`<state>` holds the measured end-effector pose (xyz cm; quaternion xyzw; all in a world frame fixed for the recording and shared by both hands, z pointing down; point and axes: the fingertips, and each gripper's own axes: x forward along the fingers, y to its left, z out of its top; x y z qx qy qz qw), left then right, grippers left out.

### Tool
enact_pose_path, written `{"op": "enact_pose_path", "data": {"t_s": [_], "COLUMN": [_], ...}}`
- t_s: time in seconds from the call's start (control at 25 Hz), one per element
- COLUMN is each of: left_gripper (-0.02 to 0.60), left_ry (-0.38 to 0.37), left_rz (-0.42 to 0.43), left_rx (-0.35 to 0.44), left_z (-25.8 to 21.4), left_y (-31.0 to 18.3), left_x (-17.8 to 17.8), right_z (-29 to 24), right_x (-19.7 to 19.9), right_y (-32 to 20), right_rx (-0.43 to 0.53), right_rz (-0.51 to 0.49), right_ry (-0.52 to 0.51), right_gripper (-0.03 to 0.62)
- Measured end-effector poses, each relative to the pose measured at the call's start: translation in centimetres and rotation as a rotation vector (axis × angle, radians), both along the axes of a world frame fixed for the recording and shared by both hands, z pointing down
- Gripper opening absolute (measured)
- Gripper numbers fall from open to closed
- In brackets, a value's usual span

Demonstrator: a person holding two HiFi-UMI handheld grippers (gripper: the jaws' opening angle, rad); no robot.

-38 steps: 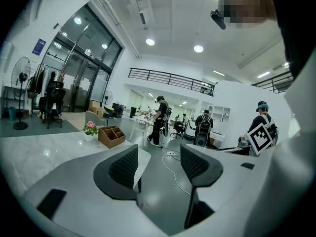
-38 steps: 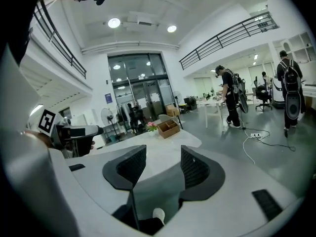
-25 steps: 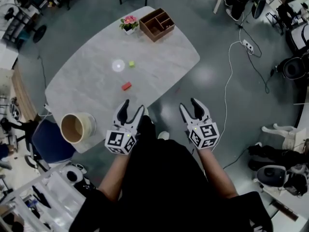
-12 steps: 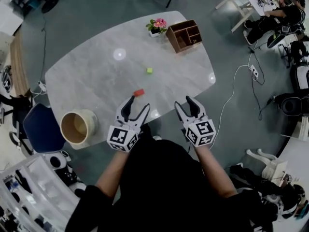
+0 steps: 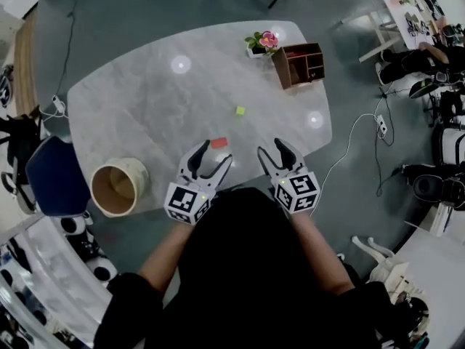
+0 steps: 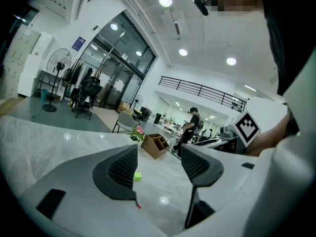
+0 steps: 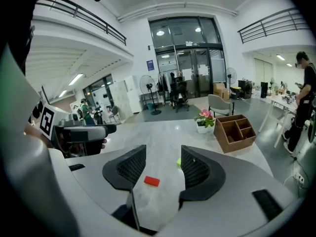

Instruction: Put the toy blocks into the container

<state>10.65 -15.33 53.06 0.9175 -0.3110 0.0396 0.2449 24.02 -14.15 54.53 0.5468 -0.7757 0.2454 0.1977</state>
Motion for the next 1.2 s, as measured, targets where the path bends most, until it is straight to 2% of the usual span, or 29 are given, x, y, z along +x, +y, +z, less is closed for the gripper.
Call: {"op": "enact_pose_path", "data": {"t_s": [0.2, 0.36, 0.6, 1.04, 1.2], "left_gripper": [0.252, 0.256, 0.256, 0.256, 0.256], "left_ry": [-0.012, -0.069, -0.078, -0.103, -0.12], "left_rz": [-0.059, -0.078, -0.181, -0.323, -0.394], "left_rx": [-0.034, -0.028, -0.074, -0.121, -0.125], "left_z": [0.7, 2.1, 2.7, 4.1, 4.4], "left_y": [-0.8, -0.8, -1.6, -2.5, -2.5], "left_x": [-0.3, 0.6, 2.0, 3.6, 3.3], "right_z": [2.3, 5.2, 9.4, 18.7, 20.9], "right_x": [0.0, 0.3, 0.5, -0.6, -1.1], "right_y": [-3.1, -5.8, -9.3, -10.7, -11.3], "right_rx": [-0.032, -0.065, -0.107, -0.257, -0.27], "right_rz": [-0.092, -0.201, -0.37, -0.595, -0.656], "right_ry": [0.033, 0.06, 0.107, 0.136, 0.139], "right_gripper": [0.189, 0.189, 0.189, 0.19, 0.19]}}
